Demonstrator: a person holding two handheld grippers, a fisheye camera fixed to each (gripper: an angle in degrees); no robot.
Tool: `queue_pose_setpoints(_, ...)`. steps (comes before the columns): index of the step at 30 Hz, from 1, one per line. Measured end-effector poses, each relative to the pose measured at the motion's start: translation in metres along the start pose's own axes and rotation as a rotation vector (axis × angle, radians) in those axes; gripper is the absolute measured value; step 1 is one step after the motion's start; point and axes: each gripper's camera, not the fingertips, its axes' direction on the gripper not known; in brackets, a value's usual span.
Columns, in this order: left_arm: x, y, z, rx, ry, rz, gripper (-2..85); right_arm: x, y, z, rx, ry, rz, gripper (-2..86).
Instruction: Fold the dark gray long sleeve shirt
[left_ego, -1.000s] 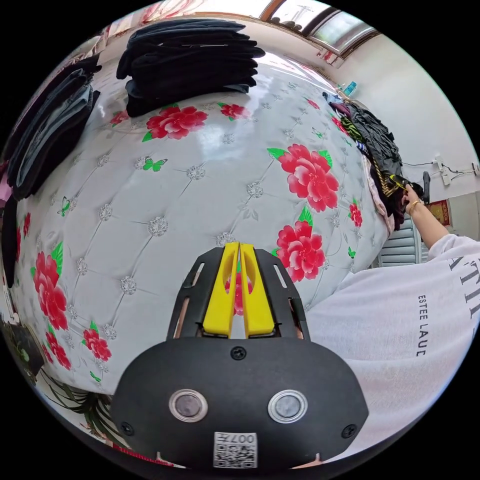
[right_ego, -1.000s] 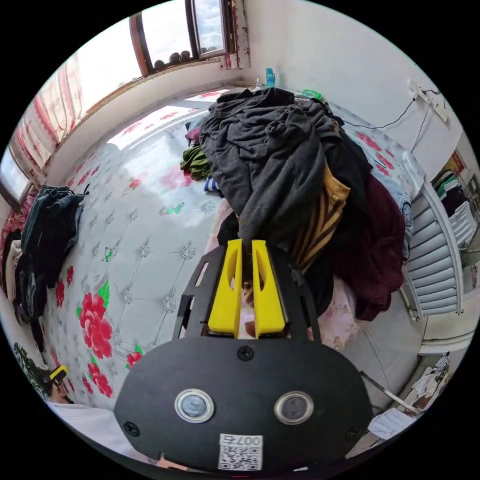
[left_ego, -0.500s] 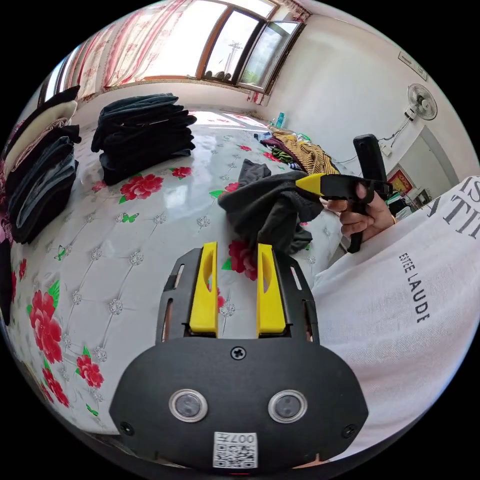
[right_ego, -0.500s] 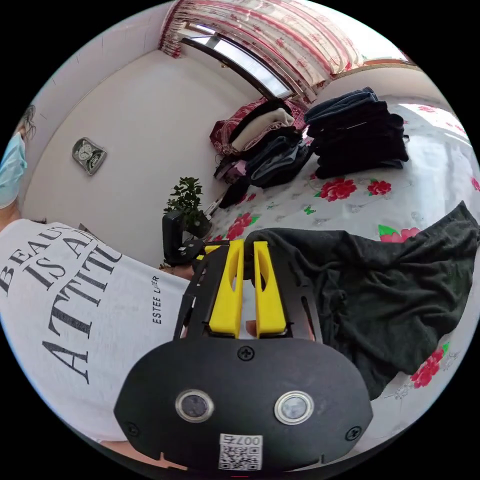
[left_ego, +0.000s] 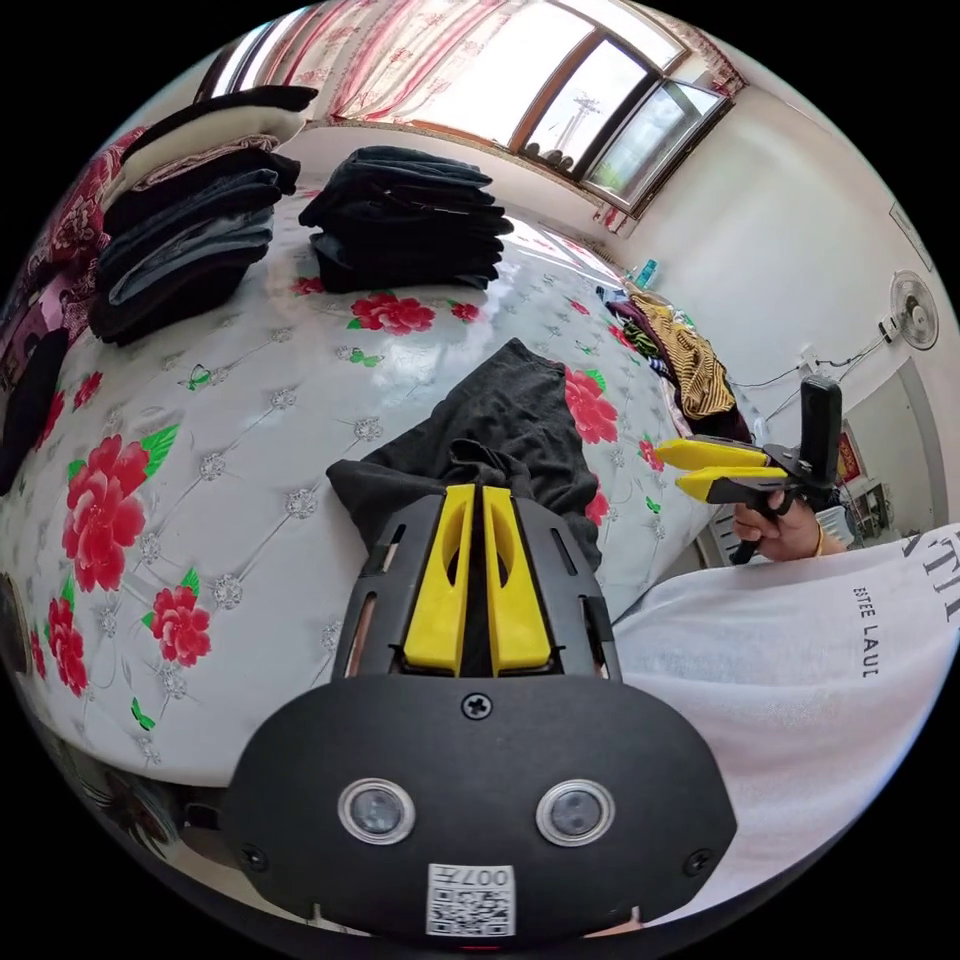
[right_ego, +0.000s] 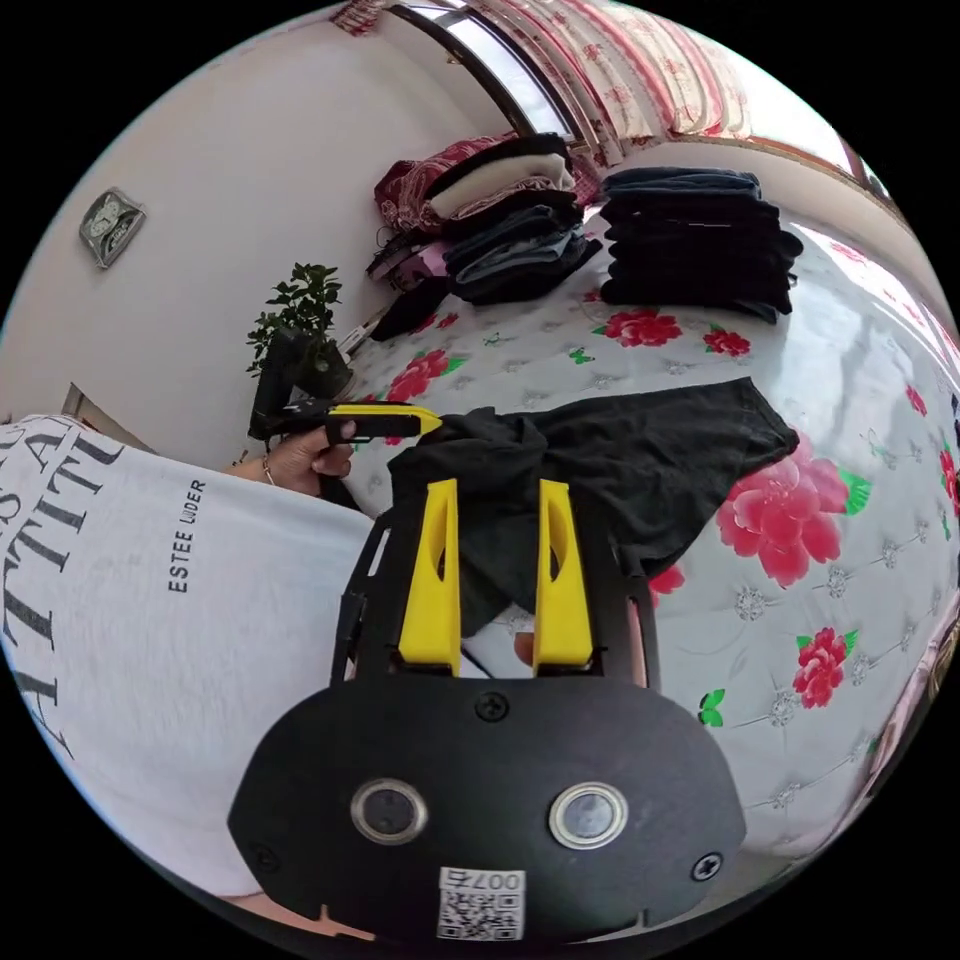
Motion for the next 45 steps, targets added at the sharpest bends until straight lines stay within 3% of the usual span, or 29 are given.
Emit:
queue_pose_setpoints(8, -0.004, 0.01, -0.06, 0.063, 0.063, 0.004, -0.9, -0.047, -0.059, 0.088, -0.149, -0.265, -0.038, 9.7)
queue_pose_setpoints(14, 0.009, -0.005, -0.118, 0.196, 0.198, 0.004, -0.9, -0.052, -0.082, 0.104, -0.187, -0.094, 0.033, 5.8)
queue_pose_setpoints(17, 0.007, -0.007, -0.156, 0.266, 0.197, 0.004, -1.0, -0.05, -0.078, 0.065, -0.082, 0.023, 0.018, 3.6)
queue_pose_setpoints(24, 0.023, -0.016, -0.259, 0.452, 0.165, 0.07, -1.0, -0.082, -0.049, -0.164, 0.424, 0.364, -0.074, 1.3)
queue_pose_setpoints(31, 0.163, -0.034, -0.381, 0.768, 0.131, 0.482, -1.0, -0.216, 0.016, -0.321, 0.867, 0.689, -0.386, 0.8)
queue_pose_setpoints(37, 0.244, -0.049, -0.435, 0.982, 0.006, 0.698, -0.9, -0.266, 0.049, -0.371, 1.075, 0.736, -0.522, 0.7)
queue_pose_setpoints(41, 0.249, -0.129, -0.377, 0.849, -0.013, 0.629, -0.3, -0.231, 0.014, -0.36, 0.955, 0.783, -0.427, 1.0)
queue_pose_setpoints(45, 0.181, -0.225, -0.206, 0.411, 0.011, 0.348, 6.4, -0.095, -0.032, -0.298, 0.582, 0.741, -0.093, 1.6)
